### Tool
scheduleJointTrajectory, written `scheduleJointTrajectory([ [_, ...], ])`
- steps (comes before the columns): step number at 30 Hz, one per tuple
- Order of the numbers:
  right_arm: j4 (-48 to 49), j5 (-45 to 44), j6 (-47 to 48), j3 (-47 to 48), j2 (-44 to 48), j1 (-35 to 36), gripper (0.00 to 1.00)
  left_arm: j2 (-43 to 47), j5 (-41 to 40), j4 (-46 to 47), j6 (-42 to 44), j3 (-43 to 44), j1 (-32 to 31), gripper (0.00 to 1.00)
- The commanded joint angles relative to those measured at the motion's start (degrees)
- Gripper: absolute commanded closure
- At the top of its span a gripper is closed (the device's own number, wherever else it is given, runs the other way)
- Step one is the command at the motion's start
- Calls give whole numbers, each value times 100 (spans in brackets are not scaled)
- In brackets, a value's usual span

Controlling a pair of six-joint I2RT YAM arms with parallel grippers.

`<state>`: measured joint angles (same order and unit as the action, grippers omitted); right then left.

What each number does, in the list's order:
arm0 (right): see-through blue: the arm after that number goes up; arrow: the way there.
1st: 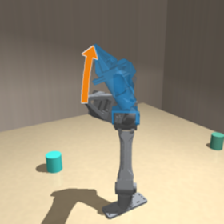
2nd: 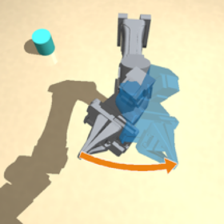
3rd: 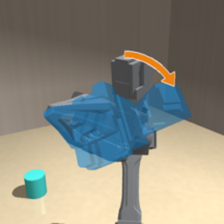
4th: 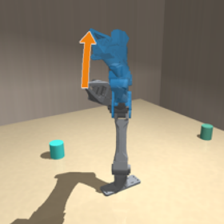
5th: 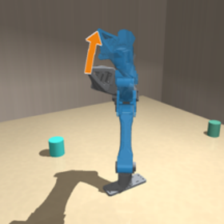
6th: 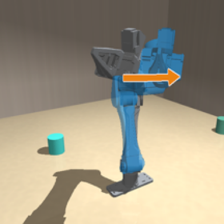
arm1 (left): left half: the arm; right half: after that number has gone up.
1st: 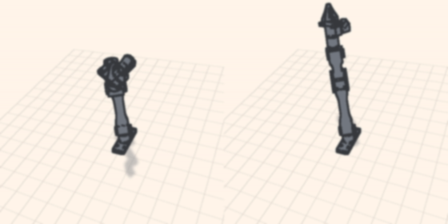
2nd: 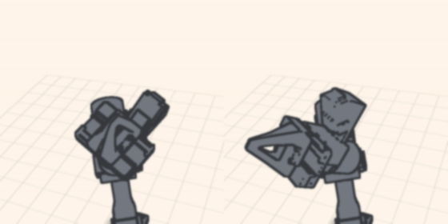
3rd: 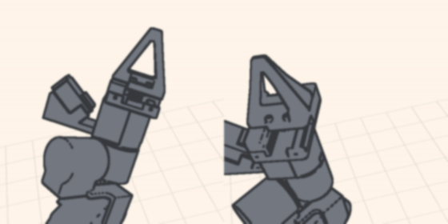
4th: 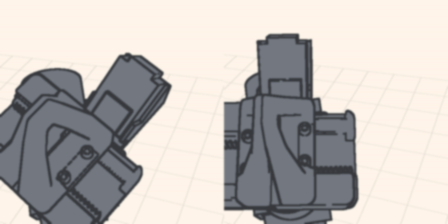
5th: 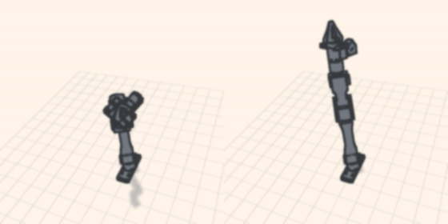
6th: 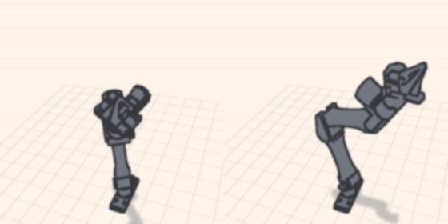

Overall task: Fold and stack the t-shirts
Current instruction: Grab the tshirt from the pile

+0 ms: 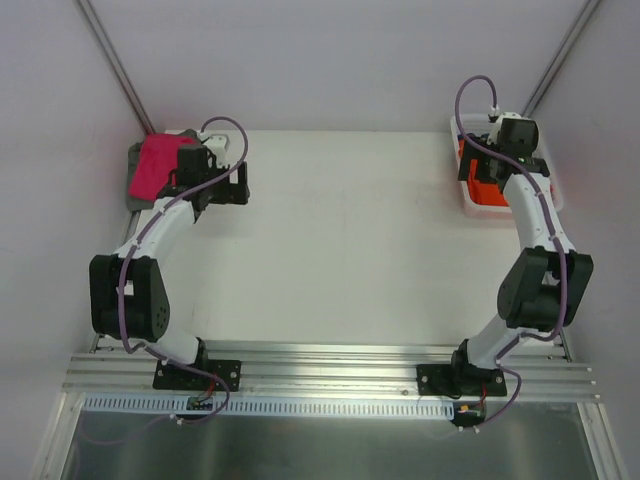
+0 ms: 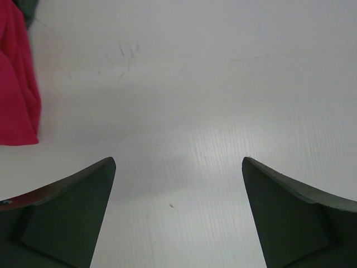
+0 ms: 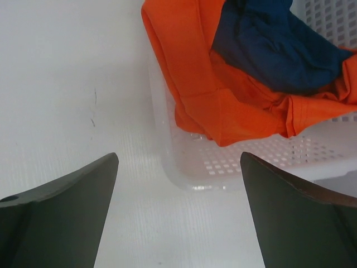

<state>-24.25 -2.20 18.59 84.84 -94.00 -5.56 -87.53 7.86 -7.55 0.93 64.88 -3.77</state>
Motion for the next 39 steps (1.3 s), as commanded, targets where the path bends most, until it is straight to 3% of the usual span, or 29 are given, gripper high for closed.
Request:
scheduleJointTrajectory([
  [1, -105, 150, 206, 857, -493, -41, 3, -291, 758, 78, -602, 174, -45, 1],
  [6, -932, -123, 58, 2691, -1664, -269, 3, -502, 753, 78, -436, 68, -527, 1],
  [10, -1038, -123, -110, 3451, -2298, -481, 1, -616, 366, 70, -164, 200, -871, 1],
  [16, -1152, 543, -145, 3155, -2483, -402, 1, -854, 471, -1, -374, 604, -897, 1],
  [23, -1302, 870, 48, 2767, -2510, -191, 4, -836, 594, 8, -558, 447, -897, 1],
  [29, -1310, 914, 31, 2757, -2624, -103, 15, -713, 647, -1, -576, 297, -897, 1],
  [36, -1196, 695, 31, 2775, -2571, -94, 16, -652, 708, -27, -585, 271, -897, 1],
  [39, -1152, 554, 92, 2784, -2597, -129, 28, -617, 796, -45, -655, 288, -897, 1],
])
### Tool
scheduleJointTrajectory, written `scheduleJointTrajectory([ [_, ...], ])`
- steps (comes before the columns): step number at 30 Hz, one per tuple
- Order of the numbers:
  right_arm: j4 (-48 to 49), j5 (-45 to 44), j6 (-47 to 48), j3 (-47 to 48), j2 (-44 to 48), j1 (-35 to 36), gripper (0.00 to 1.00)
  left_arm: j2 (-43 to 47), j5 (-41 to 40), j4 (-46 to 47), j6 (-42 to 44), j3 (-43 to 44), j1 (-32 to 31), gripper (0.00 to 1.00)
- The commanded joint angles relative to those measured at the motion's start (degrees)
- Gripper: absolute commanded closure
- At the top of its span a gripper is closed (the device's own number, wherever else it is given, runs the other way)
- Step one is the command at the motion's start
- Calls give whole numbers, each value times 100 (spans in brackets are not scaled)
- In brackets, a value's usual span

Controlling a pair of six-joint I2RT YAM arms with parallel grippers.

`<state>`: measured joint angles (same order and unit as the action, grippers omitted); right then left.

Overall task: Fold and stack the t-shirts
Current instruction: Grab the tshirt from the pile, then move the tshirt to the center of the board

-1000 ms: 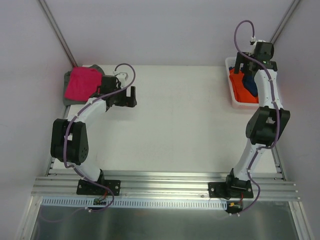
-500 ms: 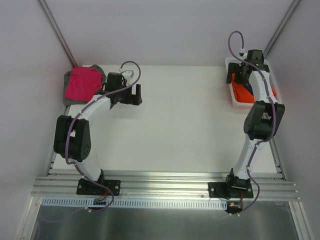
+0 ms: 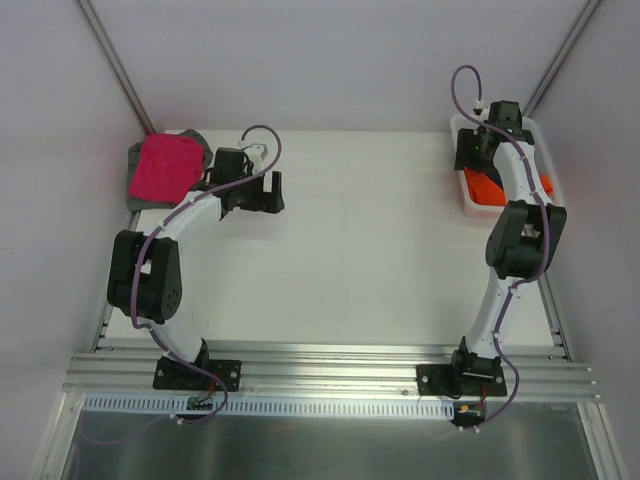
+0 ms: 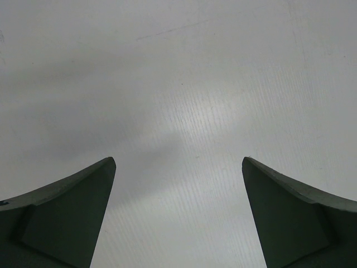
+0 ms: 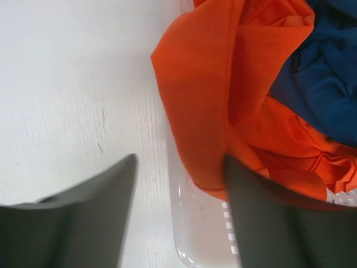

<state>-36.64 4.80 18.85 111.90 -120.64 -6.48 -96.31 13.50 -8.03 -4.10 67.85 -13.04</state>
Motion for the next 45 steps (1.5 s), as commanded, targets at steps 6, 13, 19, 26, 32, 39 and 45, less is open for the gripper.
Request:
scheduleJointTrajectory([
  [6, 184, -436, 40, 139, -21, -81, 99, 288, 329, -41, -161, 26, 21, 1],
  [13, 289, -778, -30, 148, 295, -82, 99, 297, 417, -32, -153, -79, 21, 1],
  [19, 421, -796, 172, 359, 1086, 164, 99, 148, 470, -41, 102, -141, 21, 1],
  [26, 483, -735, 399, -97, 2070, 1137, 99, 33, -645, -146, -152, -9, 29, 1],
  [32, 790, -612, 532, -213, 2695, 2306, 99, 279, -1500, -58, -907, 237, 414, 1],
  [39, 545, -59, 681, 490, 2616, 3538, 99, 648, -1288, -128, -1410, 114, 1269, 1],
  [45, 368, 328, 717, 1832, 2001, 4374, 99, 1289, -1209, -128, -1656, -509, 1786, 1],
])
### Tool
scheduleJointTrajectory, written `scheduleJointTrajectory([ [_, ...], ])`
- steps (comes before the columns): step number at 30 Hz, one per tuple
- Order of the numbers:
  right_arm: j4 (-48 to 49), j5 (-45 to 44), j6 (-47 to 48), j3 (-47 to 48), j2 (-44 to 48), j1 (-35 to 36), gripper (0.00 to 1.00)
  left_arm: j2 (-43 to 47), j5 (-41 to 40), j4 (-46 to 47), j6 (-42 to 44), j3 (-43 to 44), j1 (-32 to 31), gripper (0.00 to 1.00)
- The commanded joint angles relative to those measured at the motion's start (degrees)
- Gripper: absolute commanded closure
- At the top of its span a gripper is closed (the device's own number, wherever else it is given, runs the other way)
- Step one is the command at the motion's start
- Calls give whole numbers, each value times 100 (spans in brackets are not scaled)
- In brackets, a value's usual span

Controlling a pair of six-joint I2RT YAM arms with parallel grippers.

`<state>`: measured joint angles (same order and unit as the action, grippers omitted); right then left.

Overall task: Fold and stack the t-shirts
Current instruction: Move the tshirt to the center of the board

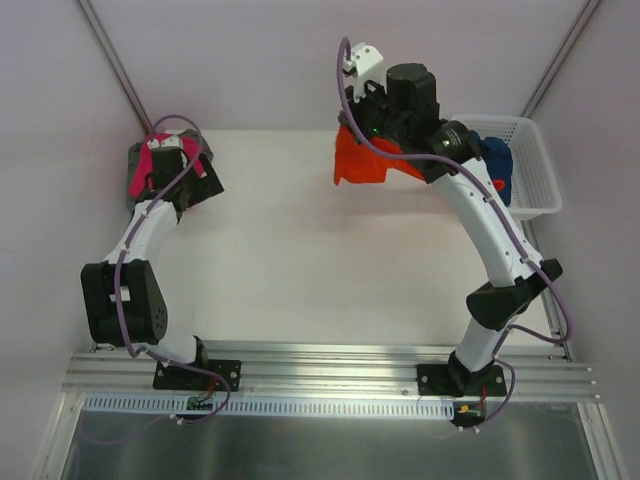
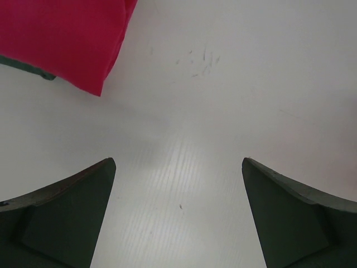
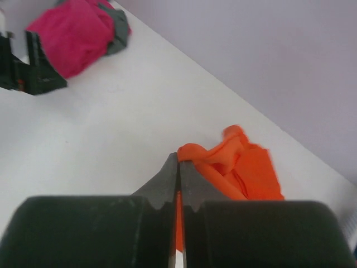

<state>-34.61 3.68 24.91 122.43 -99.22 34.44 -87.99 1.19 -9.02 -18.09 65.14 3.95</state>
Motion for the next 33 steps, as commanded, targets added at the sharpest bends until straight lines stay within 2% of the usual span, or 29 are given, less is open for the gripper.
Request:
scheduleJointTrajectory([
  [1, 209, 501, 111, 965, -220, 431, 99, 649, 22, -30, -248, -396, 124, 1],
  [7, 947, 607, 383, 1142, -230, 941, 99, 1230, 83, -74, -318, -827, 492, 1],
  [16, 1290, 555, 479, 968, -80, 1109, 99, 1503, 276, -100, -292, -1003, 959, 1],
  [22, 1922, -68, 689, -1439, 631, 425, 99, 1495, 627, -92, -354, -1039, 950, 1],
  [23, 1688, -505, 743, -1485, 510, 398, 93, 1486, 680, -100, -301, -1030, 950, 1],
  [24, 1459, -631, 700, -1346, 378, 345, 78, 1460, 733, -92, -283, -995, 950, 1],
  [25, 1031, -728, 413, -1266, 281, 162, 41, 1442, 777, -92, -266, -978, 950, 1],
  [27, 746, -764, 191, -1274, 105, -24, 12, 1381, 1022, -92, -196, -881, 950, 1],
  [28, 754, -764, 190, -1379, 122, -138, 3, 1354, 1093, -100, -178, -846, 950, 1],
  [33, 526, -423, 164, -1538, 184, -165, 3, 1083, 1813, -249, 112, -644, 872, 1],
])
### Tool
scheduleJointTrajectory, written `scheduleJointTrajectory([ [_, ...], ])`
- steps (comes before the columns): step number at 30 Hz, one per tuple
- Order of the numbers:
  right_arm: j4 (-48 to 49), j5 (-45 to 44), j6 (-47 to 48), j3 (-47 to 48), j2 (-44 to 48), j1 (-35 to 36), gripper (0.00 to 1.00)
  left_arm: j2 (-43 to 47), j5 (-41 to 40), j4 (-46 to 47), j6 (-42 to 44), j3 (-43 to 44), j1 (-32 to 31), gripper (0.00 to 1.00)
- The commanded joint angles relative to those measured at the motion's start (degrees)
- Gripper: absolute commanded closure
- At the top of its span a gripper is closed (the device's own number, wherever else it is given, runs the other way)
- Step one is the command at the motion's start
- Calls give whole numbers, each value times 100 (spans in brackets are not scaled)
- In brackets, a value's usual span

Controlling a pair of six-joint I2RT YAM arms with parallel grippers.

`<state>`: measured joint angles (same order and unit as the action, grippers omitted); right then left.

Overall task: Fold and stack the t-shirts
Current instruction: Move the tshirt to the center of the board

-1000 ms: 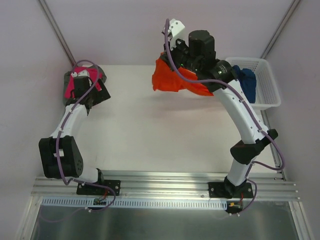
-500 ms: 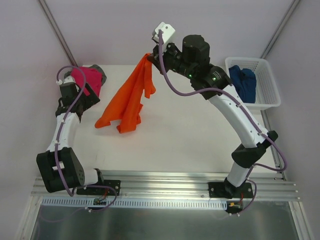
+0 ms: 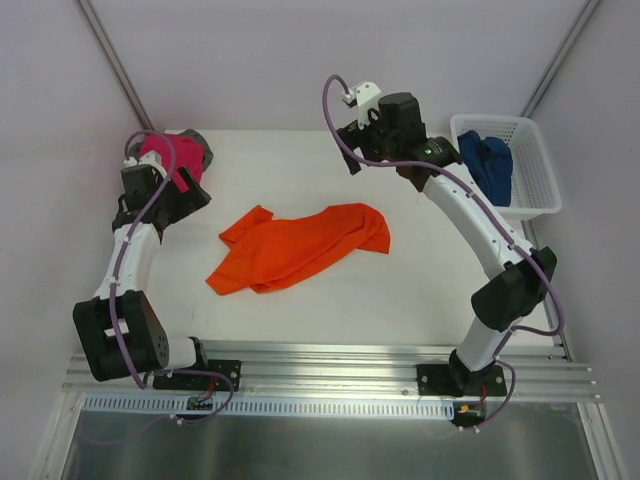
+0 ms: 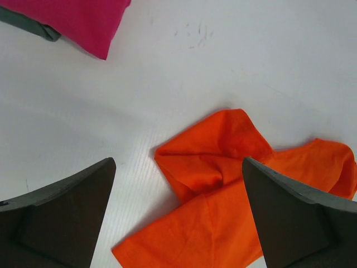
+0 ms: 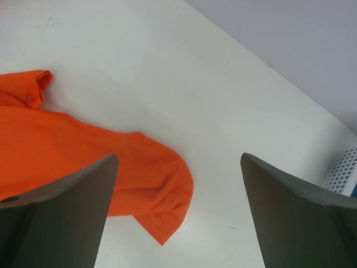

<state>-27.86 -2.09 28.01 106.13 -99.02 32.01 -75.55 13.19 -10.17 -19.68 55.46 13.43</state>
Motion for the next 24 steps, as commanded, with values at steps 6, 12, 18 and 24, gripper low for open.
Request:
scheduleJointTrajectory([
  [6, -808, 1439, -568, 232, -327, 69, 3, -951, 1000, -678, 834, 868, -508, 1],
  [12, -1959, 1773, -481, 1716, -1715, 42, 3, -1602, 1080, -890, 1150, 1387, -1017, 2],
  [18, -2444, 2010, -647, 2160, -2183, -28, 3, -2200, 1827, -1004, 1379, 1775, -1141, 15],
  [24, -2277, 1923, -859, 1886, -2025, -37, 3, -2403, 1810, -995, 1379, 1459, -1299, 27],
])
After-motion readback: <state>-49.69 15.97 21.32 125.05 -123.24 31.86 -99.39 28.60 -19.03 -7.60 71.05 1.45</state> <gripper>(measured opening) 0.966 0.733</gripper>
